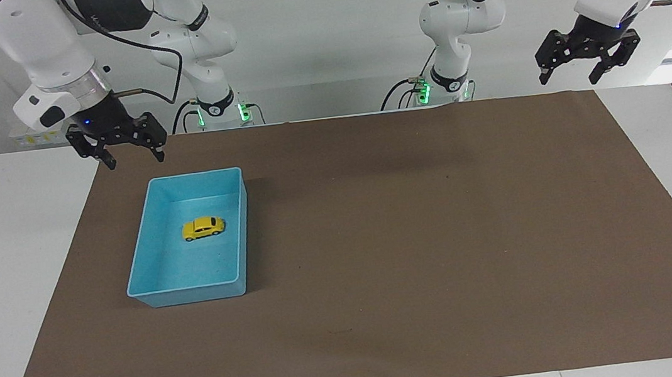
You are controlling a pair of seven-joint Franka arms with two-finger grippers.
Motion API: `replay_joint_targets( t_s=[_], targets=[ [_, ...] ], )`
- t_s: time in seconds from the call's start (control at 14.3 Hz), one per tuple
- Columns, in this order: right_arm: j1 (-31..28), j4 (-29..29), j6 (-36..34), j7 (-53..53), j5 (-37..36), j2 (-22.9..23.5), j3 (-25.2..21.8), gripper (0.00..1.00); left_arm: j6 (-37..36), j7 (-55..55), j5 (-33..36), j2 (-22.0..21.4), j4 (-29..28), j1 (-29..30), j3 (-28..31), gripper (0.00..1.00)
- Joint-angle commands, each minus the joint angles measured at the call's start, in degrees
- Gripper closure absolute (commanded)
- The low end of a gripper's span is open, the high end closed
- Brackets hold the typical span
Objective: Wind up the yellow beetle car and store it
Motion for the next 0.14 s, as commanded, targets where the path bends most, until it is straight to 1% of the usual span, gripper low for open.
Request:
replay_joint_targets(
  t_s=[0.0, 0.07],
  targets=[
    [-0.6, 0.8, -0.8, 0.9, -0.2, 0.2, 0.2, 0.0, -0.8, -0.6, 0.5, -1.3, -1.1, 0.3, -0.1, 0.0],
    [-0.7, 0.8, -0.6, 0.4, -0.3, 0.2, 0.1, 0.0, -0.8, -0.6, 0.6, -1.3, -1.2, 0.3, -0.2, 0.0]
  ],
)
